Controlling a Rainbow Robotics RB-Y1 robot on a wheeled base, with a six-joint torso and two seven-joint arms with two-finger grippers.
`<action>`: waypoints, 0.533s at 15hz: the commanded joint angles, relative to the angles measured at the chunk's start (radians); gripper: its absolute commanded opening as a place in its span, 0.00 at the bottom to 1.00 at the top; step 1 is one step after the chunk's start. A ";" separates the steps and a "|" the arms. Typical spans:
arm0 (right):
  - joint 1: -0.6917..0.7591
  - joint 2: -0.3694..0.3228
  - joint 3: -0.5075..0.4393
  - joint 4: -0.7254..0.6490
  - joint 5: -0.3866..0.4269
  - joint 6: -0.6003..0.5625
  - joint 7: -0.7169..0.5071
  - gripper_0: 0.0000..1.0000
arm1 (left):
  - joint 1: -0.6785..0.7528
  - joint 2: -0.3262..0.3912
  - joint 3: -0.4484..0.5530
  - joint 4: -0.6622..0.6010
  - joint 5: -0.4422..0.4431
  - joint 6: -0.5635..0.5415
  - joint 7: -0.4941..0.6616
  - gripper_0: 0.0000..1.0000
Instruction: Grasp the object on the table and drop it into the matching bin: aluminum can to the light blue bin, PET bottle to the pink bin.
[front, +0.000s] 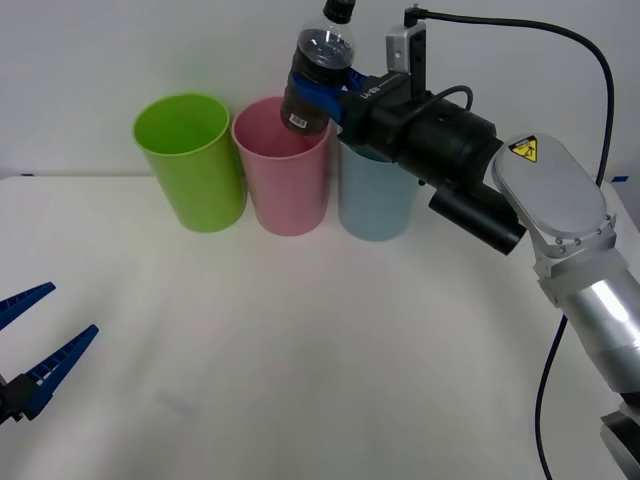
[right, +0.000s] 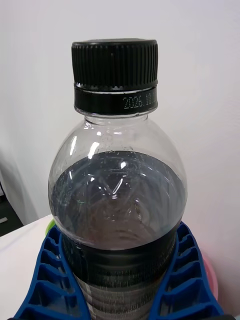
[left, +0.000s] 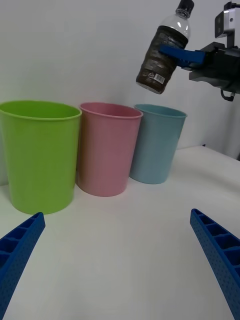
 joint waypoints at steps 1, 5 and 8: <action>-0.071 0.049 0.000 0.103 0.028 0.027 0.006 0.00 | 0.000 0.000 0.000 0.000 0.000 0.000 0.000 1.00; -0.160 0.120 0.000 0.249 0.065 0.071 0.012 0.00 | 0.000 0.000 0.000 0.000 0.000 0.000 0.000 1.00; -0.210 0.160 0.000 0.332 0.080 0.093 0.017 0.00 | 0.000 0.000 0.000 0.000 0.000 0.000 0.000 1.00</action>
